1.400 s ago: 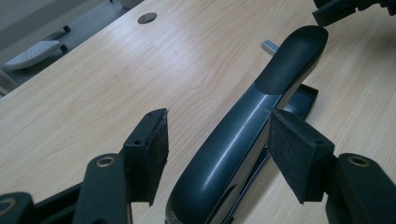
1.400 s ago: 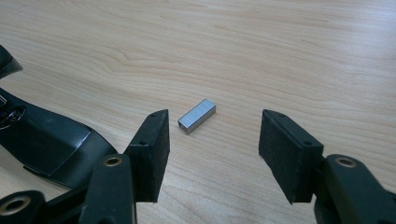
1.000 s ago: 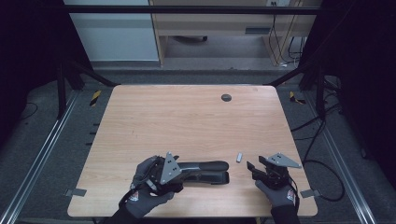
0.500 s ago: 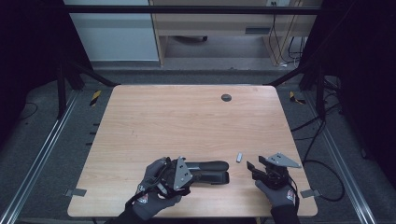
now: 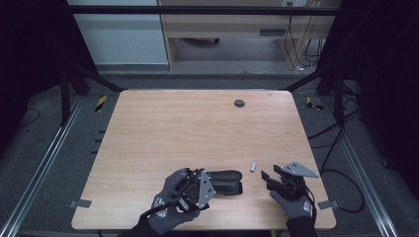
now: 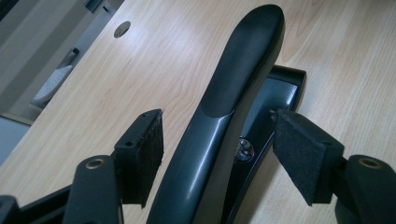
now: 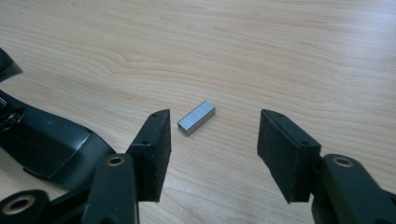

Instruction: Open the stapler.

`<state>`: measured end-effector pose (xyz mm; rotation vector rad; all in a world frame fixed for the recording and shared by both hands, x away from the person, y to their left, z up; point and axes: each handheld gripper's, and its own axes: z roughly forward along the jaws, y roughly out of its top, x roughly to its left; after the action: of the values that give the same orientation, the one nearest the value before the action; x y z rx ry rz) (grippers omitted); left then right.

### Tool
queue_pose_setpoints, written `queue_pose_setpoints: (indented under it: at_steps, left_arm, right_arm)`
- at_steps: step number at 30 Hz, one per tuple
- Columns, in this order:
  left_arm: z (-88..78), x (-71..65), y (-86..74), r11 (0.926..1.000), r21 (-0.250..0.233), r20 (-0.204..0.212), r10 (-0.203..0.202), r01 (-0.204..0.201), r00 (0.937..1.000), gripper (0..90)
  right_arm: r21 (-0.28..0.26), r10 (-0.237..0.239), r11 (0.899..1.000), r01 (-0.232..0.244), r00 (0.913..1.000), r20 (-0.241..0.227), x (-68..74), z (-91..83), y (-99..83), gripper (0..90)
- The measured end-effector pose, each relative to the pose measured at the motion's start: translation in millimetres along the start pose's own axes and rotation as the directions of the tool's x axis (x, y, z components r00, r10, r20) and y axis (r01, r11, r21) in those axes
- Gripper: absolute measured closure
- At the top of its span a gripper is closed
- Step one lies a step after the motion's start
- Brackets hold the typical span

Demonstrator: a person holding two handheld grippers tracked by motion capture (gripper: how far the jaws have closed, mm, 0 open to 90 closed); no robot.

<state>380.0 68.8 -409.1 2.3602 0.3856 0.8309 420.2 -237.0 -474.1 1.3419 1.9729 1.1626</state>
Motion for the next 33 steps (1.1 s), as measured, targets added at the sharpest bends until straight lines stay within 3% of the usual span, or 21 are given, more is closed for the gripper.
queue_pose_setpoints:
  at_steps: [18, 19, 27, 33]
  left_arm:
    - [10.4, -13.4, 10.0, 0.9949, 0.034, -0.056, 0.096, -0.094, 0.9938, 32.6]
    - [12.2, -14.8, 11.0, 0.9925, 0.047, -0.067, 0.116, -0.113, 0.991, 32.6]
    - [21.8, -19.2, 12.3, 0.9873, 0.071, -0.086, 0.148, -0.142, 0.9853, 32.8]
    - [27.8, -23.6, 14.5, 0.9792, 0.095, -0.1, 0.189, -0.179, 0.9769, 33.3]
  right_arm:
    - [0.001, -0.002, 1.0, 0.002, 1.0, 0.0, 0.0, 0.3, 0.1, 45.3]
    - [0.001, 0.002, 1.0, -0.002, 1.0, -0.001, 0.3, 0.2, 0.1, 45.4]
    - [0.003, 0.0, 1.0, 0.0, 1.0, -0.008, 0.4, 0.6, 0.1, 46.5]
    - [0.005, 0.0, 1.0, 0.0, 0.9999, -0.012, 0.6, 0.6, 0.1, 47.1]
